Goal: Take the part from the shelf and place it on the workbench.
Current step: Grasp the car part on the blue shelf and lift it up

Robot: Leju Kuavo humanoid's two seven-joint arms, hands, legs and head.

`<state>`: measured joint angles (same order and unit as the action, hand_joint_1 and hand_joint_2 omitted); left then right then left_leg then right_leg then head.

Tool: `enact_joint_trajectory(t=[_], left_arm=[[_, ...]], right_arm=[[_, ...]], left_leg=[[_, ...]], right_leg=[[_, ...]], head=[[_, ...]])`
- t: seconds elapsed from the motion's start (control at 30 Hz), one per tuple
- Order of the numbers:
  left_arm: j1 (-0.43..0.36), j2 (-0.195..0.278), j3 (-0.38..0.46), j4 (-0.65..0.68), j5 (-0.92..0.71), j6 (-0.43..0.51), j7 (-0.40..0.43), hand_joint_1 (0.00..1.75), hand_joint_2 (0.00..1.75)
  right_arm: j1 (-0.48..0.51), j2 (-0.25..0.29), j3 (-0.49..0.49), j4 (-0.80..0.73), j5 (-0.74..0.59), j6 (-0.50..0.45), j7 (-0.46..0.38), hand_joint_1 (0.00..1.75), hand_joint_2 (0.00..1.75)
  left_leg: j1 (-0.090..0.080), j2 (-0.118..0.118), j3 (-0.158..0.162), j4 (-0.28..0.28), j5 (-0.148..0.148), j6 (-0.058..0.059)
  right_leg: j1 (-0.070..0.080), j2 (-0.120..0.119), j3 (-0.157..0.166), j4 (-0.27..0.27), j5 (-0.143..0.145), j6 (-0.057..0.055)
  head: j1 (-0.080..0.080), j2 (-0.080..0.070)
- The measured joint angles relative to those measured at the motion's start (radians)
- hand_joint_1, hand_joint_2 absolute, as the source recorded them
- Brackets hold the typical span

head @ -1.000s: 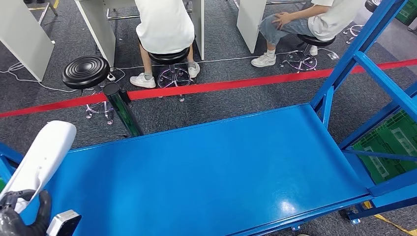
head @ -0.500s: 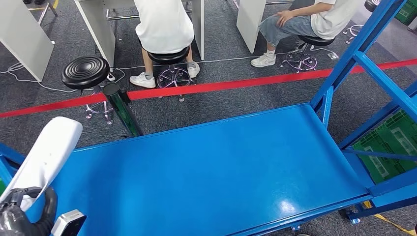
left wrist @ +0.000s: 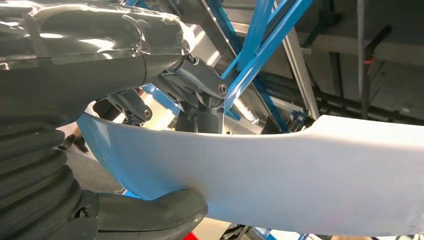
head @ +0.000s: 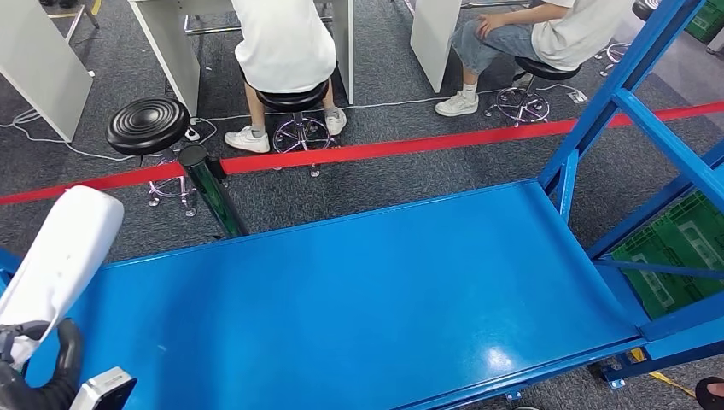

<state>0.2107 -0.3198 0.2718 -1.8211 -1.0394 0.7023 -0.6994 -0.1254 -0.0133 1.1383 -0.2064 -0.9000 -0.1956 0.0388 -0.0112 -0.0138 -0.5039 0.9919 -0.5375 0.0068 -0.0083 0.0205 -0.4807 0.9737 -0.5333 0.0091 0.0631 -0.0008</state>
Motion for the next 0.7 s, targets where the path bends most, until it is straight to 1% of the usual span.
enact_joint_trajectory(t=[0.1, 0.13, 0.2, 0.27, 0.3, 0.37, 0.43, 0.47, 0.5, 0.53, 0.57, 0.6, 0.63, 0.67, 0.7], left_arm=[[0.003, 0.001, -0.021, -0.012, 0.018, 0.000, 0.010, 1.75, 1.75], [0.004, 0.002, -0.032, -0.014, 0.022, 0.000, 0.025, 1.75, 1.75], [0.007, 0.011, -0.064, -0.017, 0.029, 0.000, 0.086, 1.75, 1.75], [0.006, 0.029, -0.110, -0.025, 0.028, 0.000, 0.142, 1.75, 1.75], [0.005, 0.039, -0.137, -0.029, 0.023, 0.000, 0.155, 1.75, 1.75], [-0.002, 0.055, -0.195, -0.034, 0.015, 0.000, 0.167, 1.75, 1.75], [-0.017, 0.067, -0.247, -0.032, 0.019, 0.000, 0.165, 1.75, 1.75], [-0.027, 0.070, -0.271, -0.029, 0.024, -0.001, 0.156, 1.75, 1.75], [-0.036, 0.072, -0.293, -0.024, 0.031, -0.001, 0.143, 1.75, 1.75], [-0.043, 0.073, -0.312, -0.018, 0.038, -0.001, 0.128, 1.75, 1.75], [-0.048, 0.075, -0.329, -0.010, 0.044, -0.002, 0.115, 1.75, 1.75], [-0.051, 0.077, -0.344, -0.002, 0.050, -0.002, 0.104, 1.75, 1.75], [-0.053, 0.079, -0.356, 0.007, 0.056, -0.002, 0.096, 1.75, 1.75], [-0.055, 0.081, -0.365, 0.014, 0.061, -0.002, 0.089, 1.75, 1.75], [-0.057, 0.082, -0.374, 0.021, 0.066, -0.002, 0.085, 1.75, 1.75]], right_arm=[[0.000, 0.001, 0.000, 0.000, -0.002, -0.002, -0.011, 0.00, 0.00], [0.000, 0.002, 0.000, 0.000, -0.004, -0.003, -0.015, 0.00, 0.00], [0.000, 0.005, 0.000, 0.000, -0.009, -0.005, -0.024, 0.00, 0.00], [0.000, 0.010, 0.000, 0.000, -0.014, -0.008, -0.037, 0.00, 0.00], [-0.002, 0.013, 0.000, 0.000, -0.016, -0.010, -0.043, 0.00, 0.00], [-0.009, 0.019, 0.000, 0.000, -0.020, -0.014, -0.050, 0.00, 0.00], [-0.026, 0.023, -0.001, 0.000, -0.025, -0.019, -0.053, 0.00, 0.00], [-0.036, 0.024, -0.001, 0.000, -0.028, -0.021, -0.054, 0.00, 0.00], [-0.047, 0.024, -0.001, 0.000, -0.031, -0.022, -0.054, 0.00, 0.00], [-0.055, 0.024, -0.001, 0.000, -0.033, -0.023, -0.054, 0.00, 0.00], [-0.062, 0.024, -0.001, 0.000, -0.035, -0.024, -0.054, 0.00, 0.00], [-0.066, 0.024, -0.002, 0.000, -0.037, -0.024, -0.053, 0.00, 0.00], [-0.068, 0.023, -0.002, 0.000, -0.039, -0.025, -0.053, 0.00, 0.00], [-0.069, 0.023, -0.003, 0.000, -0.041, -0.025, -0.053, 0.00, 0.00], [-0.068, 0.022, -0.004, 0.000, -0.042, -0.026, -0.053, 0.00, 0.00]], left_leg=[[0.000, 0.000, 0.000, 0.000, 0.000, 0.000], [0.000, 0.000, 0.000, 0.000, 0.000, 0.000], [0.000, -0.001, 0.000, 0.000, 0.000, 0.000], [-0.002, -0.003, -0.001, 0.004, -0.001, 0.002], [-0.002, -0.004, -0.002, 0.006, -0.002, 0.003], [-0.003, -0.006, -0.004, 0.008, -0.001, 0.008], [0.002, -0.004, -0.001, -0.002, 0.006, 0.015], [0.006, -0.003, 0.000, -0.009, 0.012, 0.021], [0.010, -0.001, 0.001, -0.016, 0.016, 0.025], [0.012, 0.000, 0.001, -0.019, 0.019, 0.028], [0.012, 0.000, 0.000, -0.020, 0.020, 0.029], [0.012, -0.001, -0.001, -0.019, 0.020, 0.029], [0.012, -0.002, 0.000, -0.019, 0.019, 0.029], [0.012, -0.004, 0.002, -0.018, 0.018, 0.028], [0.013, -0.006, 0.004, -0.018, 0.016, 0.025]], right_leg=[[0.000, 0.000, 0.000, 0.000, 0.000, 0.000], [0.000, 0.000, 0.000, 0.000, 0.000, 0.000], [0.000, 0.000, 0.000, 0.000, 0.000, 0.000], [-0.001, 0.000, 0.000, -0.002, 0.001, 0.004], [-0.001, 0.000, 0.000, -0.003, 0.002, 0.006], [-0.002, 0.000, 0.000, -0.006, 0.005, 0.012], [0.000, 0.000, -0.001, -0.005, 0.003, 0.017], [0.000, -0.002, -0.008, 0.010, -0.007, 0.021], [0.000, -0.004, -0.025, 0.044, -0.027, 0.024], [-0.001, -0.007, -0.052, 0.098, -0.055, 0.028], [-0.003, -0.009, -0.087, 0.167, -0.084, 0.032], [-0.004, -0.011, -0.120, 0.232, -0.104, 0.035], [-0.006, -0.012, -0.143, 0.271, -0.106, 0.037], [-0.006, -0.013, -0.151, 0.275, -0.088, 0.038], [-0.007, -0.014, -0.142, 0.239, -0.051, 0.037]], head=[[0.000, 0.000], [0.000, 0.000], [0.000, 0.000], [-0.001, 0.000], [-0.001, 0.000], [-0.002, 0.000], [-0.002, 0.000], [-0.001, 0.000], [0.002, 0.000], [0.006, 0.000], [0.010, 0.000], [0.013, 0.000], [0.015, 0.000], [0.016, 0.000], [0.017, 0.000]])
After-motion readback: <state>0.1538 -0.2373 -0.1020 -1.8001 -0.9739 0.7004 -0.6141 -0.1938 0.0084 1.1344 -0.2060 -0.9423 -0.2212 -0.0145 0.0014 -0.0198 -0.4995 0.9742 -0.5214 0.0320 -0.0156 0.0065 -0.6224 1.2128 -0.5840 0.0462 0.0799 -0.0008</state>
